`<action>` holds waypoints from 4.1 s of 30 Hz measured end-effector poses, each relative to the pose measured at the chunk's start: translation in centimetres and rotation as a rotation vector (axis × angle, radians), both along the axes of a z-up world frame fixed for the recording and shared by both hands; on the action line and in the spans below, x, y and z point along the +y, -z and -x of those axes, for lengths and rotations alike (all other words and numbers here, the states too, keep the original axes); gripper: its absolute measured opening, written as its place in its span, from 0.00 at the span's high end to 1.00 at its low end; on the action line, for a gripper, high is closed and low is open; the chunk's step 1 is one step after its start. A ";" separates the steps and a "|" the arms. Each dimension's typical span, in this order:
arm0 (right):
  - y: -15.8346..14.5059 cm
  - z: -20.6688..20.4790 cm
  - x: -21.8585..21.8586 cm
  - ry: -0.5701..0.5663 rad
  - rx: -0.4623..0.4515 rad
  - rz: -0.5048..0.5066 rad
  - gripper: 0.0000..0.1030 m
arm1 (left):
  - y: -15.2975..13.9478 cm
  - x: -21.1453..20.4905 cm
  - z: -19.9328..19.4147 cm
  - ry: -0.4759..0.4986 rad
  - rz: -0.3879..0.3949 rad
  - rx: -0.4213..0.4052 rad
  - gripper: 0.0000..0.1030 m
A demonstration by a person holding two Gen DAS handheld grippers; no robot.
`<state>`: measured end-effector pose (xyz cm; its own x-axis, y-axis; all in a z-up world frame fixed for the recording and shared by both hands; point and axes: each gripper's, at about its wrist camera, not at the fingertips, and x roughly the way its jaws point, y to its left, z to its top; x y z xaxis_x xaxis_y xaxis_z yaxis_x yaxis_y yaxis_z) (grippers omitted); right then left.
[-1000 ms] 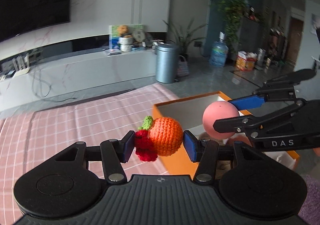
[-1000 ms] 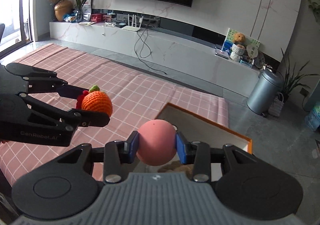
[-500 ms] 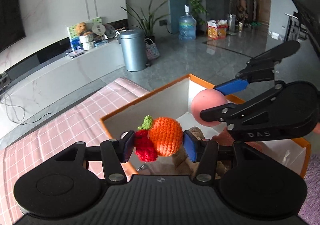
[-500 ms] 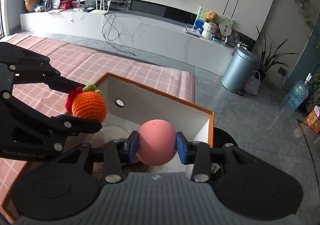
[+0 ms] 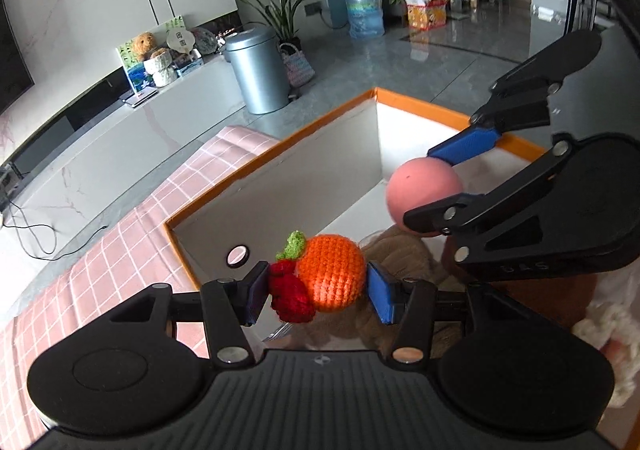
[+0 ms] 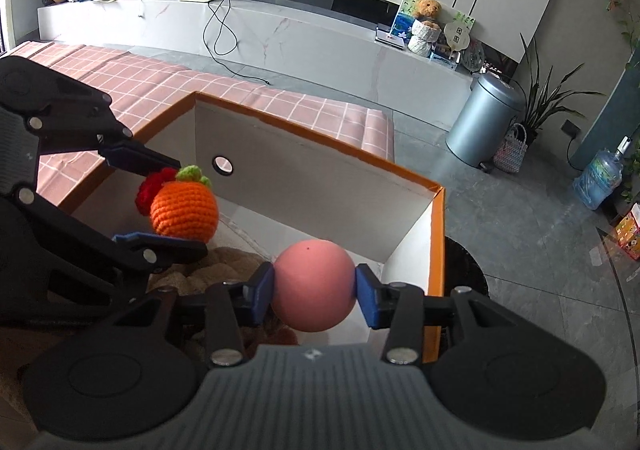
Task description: Organize soft objects
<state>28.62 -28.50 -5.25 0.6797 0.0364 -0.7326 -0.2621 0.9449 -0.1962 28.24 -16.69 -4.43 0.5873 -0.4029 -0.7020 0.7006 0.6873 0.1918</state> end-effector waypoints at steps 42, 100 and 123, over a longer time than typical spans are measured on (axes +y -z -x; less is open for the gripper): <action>-10.2 15.5 -1.3 0.172 -0.382 -0.202 0.06 | -8.1 8.4 8.2 -0.230 0.480 -0.069 0.11; 0.9 29.7 7.5 0.388 -0.479 -0.197 0.03 | -0.9 13.2 24.1 -0.651 0.251 -0.180 0.00; 1.1 29.3 7.4 0.381 -0.459 -0.193 0.03 | -0.8 13.3 24.2 -0.654 0.241 -0.183 0.00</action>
<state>-0.70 -21.05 -6.36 0.9150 -0.1677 -0.3670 0.1703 0.9851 -0.0255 4.07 -3.38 -3.66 0.8611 -0.0600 -0.5048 0.1026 0.9931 0.0569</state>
